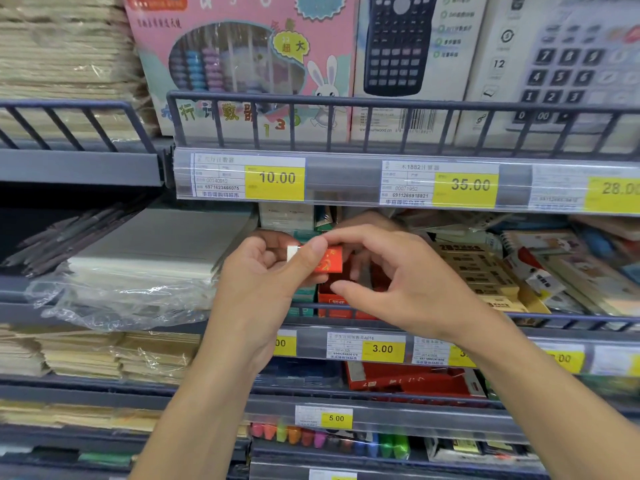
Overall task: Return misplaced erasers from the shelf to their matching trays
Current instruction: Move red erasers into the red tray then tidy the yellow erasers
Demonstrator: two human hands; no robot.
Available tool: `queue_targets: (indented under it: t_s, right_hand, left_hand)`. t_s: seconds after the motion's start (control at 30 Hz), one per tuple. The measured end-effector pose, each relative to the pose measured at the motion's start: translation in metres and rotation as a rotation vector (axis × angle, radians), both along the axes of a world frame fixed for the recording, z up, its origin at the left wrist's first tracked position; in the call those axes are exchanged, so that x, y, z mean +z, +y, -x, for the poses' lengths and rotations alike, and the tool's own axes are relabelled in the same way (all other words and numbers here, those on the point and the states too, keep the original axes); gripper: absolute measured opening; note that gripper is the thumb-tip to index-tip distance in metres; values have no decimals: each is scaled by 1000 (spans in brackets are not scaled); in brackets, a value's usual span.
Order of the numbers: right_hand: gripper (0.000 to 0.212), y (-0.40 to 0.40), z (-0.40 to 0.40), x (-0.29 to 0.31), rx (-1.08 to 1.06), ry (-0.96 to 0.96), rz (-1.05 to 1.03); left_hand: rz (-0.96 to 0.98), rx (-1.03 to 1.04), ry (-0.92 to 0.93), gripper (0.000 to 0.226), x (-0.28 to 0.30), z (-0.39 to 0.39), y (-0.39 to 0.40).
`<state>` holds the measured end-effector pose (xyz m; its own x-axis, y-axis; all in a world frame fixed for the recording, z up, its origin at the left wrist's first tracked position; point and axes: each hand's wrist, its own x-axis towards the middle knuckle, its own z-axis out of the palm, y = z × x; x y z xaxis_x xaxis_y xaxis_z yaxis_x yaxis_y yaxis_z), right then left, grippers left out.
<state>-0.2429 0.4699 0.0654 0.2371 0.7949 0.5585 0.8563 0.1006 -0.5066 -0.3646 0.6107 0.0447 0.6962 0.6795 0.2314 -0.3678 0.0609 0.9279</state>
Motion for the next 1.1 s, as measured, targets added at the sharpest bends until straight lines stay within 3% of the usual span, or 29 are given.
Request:
queue_targets:
  t_s: [0.1, 0.17, 0.33, 0.43, 0.57, 0.8, 1.1]
  right_hand:
    - [36, -2, -3, -2, -60, -58, -56]
    - [31, -7, -9, -2, -127, -62, -72]
    - [19, -28, -46, 3, -363, 91, 41]
    - [16, -32, -68, 3, -508, 63, 185]
    - [14, -25, -83, -2, -588, -4, 352]
    - [15, -7, -87, -5, -551, -85, 383]
    - [20, -3, -79, -2, -541, -51, 500]
  left_hand:
    - [-46, -19, 28, 43, -3, -7, -4]
    - [-177, 30, 85, 43, -8, -8, -5]
    - [-953, 348, 425, 38, -23, -3, -2]
    - [-1187, 371, 575, 41, -30, -5, -4]
    - [-1243, 438, 612, 47, -36, -7, -4]
    - [-1260, 450, 629, 51, -38, -7, -4]
    - [-1268, 418, 645, 51, -40, -7, -3]
